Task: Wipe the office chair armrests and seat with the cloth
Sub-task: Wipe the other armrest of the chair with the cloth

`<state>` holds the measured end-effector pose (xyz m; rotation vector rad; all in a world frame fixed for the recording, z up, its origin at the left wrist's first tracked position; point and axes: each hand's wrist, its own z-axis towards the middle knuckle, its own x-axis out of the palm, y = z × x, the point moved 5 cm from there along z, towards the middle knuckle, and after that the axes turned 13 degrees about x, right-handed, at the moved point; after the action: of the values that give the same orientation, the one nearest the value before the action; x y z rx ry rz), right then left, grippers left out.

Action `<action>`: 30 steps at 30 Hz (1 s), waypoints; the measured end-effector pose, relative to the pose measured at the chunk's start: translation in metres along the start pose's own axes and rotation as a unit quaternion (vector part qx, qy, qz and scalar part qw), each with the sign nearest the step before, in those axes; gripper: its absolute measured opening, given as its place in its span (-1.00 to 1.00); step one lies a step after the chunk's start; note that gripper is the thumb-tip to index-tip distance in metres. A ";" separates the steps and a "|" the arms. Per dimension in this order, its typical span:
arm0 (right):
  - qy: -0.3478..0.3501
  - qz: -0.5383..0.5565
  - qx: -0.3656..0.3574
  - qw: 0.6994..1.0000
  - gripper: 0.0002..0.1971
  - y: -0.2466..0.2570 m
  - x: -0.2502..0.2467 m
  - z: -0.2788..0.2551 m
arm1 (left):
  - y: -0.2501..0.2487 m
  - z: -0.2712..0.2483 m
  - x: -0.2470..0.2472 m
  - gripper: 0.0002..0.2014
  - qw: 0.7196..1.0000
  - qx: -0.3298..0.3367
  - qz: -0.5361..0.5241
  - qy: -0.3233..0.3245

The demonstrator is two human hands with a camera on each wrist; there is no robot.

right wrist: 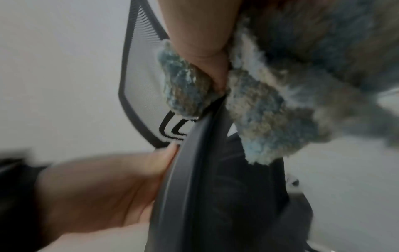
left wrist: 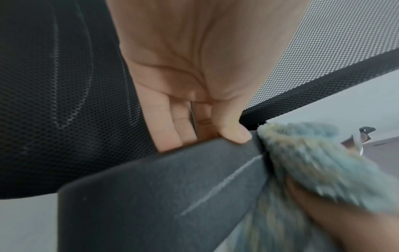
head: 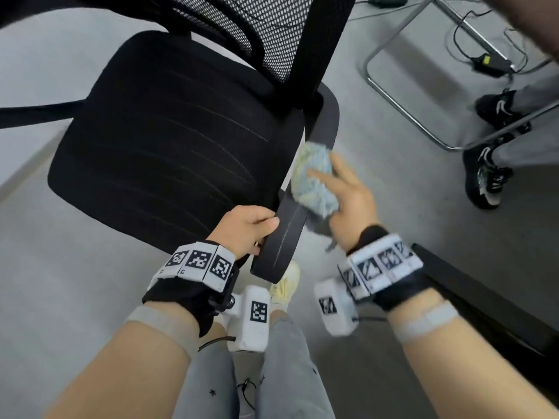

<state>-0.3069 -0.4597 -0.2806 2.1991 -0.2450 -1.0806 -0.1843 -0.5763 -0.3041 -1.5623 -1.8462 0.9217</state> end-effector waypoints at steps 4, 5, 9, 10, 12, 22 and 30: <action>-0.025 -0.039 -0.064 0.997 -0.45 -0.004 0.006 -0.029 | 0.003 0.000 -0.001 -0.69 1.000 -0.008 0.006 0.004; -0.036 -0.035 -0.047 0.998 -0.47 -0.002 0.001 -0.018 | 0.005 -0.002 0.000 -0.65 1.000 -0.014 0.004 0.013; -0.060 -0.067 0.041 0.995 -0.46 0.007 -0.017 0.037 | 0.014 -0.018 0.005 -0.76 0.998 -0.027 0.000 0.057; -0.061 -0.071 0.056 0.994 -0.46 0.008 -0.020 0.045 | 0.016 -0.020 0.005 -0.76 0.998 -0.028 0.008 0.050; -0.058 -0.054 0.064 0.995 -0.51 0.008 -0.021 0.043 | 0.017 -0.019 0.005 -0.80 0.999 -0.018 0.029 0.028; -0.032 -0.029 -0.053 0.998 -0.44 0.003 -0.005 -0.032 | 0.022 -0.018 0.006 -0.80 1.000 -0.005 0.008 0.011; -0.015 -0.080 0.089 0.993 -0.41 0.013 -0.011 0.033 | 0.018 -0.013 0.007 -0.79 1.000 -0.001 0.023 0.001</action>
<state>-0.3372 -0.4807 -0.2796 2.3964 -0.1874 -1.2221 -0.1647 -0.5657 -0.3110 -1.6134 -1.8179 0.9387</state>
